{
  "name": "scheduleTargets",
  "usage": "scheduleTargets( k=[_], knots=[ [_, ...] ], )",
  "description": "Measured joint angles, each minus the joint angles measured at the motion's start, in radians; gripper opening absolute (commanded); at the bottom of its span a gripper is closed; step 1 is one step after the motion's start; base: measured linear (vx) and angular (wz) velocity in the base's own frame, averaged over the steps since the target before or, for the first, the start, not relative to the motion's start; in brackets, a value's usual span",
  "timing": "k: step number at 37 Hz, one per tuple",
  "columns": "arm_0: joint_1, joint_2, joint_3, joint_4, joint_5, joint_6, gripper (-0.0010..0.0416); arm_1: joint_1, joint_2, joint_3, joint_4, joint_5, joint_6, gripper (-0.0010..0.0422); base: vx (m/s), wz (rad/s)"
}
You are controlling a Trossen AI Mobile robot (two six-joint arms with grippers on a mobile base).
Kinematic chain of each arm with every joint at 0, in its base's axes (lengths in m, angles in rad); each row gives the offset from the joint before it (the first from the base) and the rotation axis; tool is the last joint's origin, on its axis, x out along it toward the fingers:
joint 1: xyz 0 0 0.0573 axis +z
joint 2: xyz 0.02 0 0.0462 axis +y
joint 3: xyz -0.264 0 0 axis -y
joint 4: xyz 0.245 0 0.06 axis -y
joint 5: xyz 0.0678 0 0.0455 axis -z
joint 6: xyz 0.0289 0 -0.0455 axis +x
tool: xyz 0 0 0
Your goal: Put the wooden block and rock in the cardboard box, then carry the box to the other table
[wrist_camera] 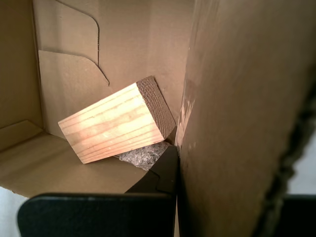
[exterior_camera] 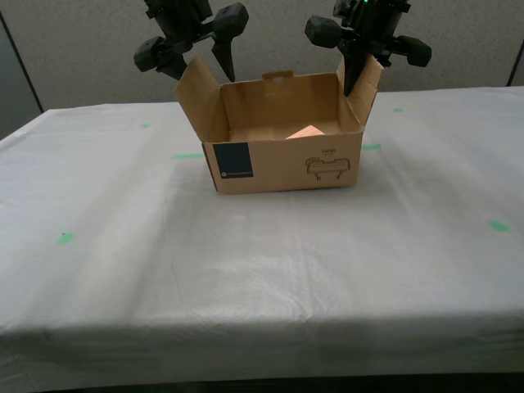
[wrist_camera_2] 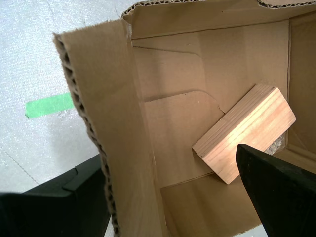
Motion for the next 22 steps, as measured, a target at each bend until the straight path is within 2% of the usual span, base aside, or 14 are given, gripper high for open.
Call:
scheduleTargets(
  k=[4,9,22],
  knots=[
    [0.0,0.0,0.0,0.0,0.0,0.002,0.0001,0.0,0.0,0.0,0.002,0.0,0.002,0.0305,0.0,0.0],
    [0.001,0.0,0.0,0.003,0.0,0.027,0.0001,0.0,0.0,0.0,-0.001,0.0,0.002,0.0305,0.0,0.0],
    [0.001,-0.001,0.0,-0.003,0.0,0.026,0.0001,0.0,-0.002,0.0,0.003,0.0,0.002,0.0304,0.0,0.0]
  ],
)
